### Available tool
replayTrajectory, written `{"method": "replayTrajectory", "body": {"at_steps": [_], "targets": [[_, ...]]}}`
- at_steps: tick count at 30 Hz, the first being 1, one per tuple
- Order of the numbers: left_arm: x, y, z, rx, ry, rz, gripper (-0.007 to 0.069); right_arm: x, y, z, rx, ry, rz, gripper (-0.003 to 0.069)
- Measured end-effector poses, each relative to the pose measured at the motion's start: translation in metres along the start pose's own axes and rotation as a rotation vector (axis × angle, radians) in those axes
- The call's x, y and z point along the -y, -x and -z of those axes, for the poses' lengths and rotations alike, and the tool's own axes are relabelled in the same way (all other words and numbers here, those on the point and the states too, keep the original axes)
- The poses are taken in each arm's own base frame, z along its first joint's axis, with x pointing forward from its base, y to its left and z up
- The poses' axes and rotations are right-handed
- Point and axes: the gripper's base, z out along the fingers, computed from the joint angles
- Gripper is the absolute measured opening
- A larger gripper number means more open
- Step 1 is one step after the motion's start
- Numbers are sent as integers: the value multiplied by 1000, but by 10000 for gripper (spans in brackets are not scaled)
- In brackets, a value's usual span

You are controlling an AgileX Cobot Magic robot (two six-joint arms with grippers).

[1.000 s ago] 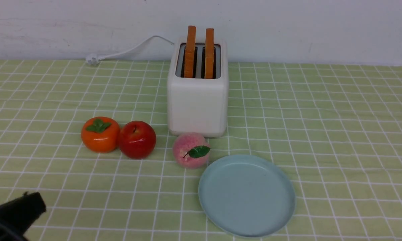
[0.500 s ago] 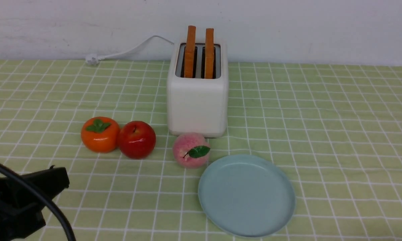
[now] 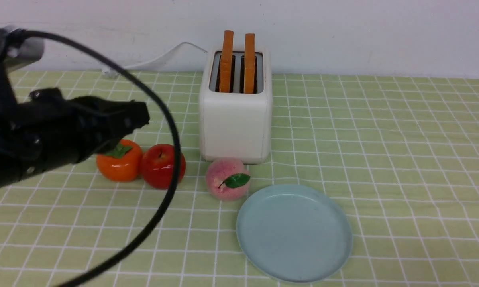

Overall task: Take toasted bread from bread machine on green coffee tablecloth place on plate.
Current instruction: 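Reach for a toast slice standing in the toaster with the left gripper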

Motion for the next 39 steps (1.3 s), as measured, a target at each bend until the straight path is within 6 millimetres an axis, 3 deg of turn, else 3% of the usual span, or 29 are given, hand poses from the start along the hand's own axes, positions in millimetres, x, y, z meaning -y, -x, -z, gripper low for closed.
{"method": "replayTrajectory", "body": {"at_steps": [3, 6, 10, 13, 15, 20, 25, 31, 37, 39], "targets": [[0, 6, -21, -8, -10, -82, -13, -5, 10, -2, -62, 12, 60, 0], [21, 5, -44, -28, -25, -194, -13, -5, 16, -4, -93, 8, 84, 0], [39, 4, -59, -25, 21, -300, -12, -5, 15, -5, -106, 8, 87, 0], [42, 12, -79, -17, 81, -370, 39, -5, 15, -5, -109, 7, 88, 0], [41, 11, -91, -28, 94, -380, 97, -5, 15, -5, -109, 8, 93, 0], [36, 18, -133, -32, 148, -377, 386, -5, 15, -5, -110, 9, 145, 1], [25, 17, -169, -40, 225, -370, 522, -4, 15, -5, -103, 7, 165, 3], [18, 15, -200, -40, 260, -368, 510, -4, 17, -6, -82, -1, 168, 7], [15, 19, -224, -15, 291, -366, 411, -4, 19, -6, -66, -4, 165, 12], [14, 19, -231, -10, 289, -366, 340, -4, 24, -6, -10, 0, 151, 14]]}}
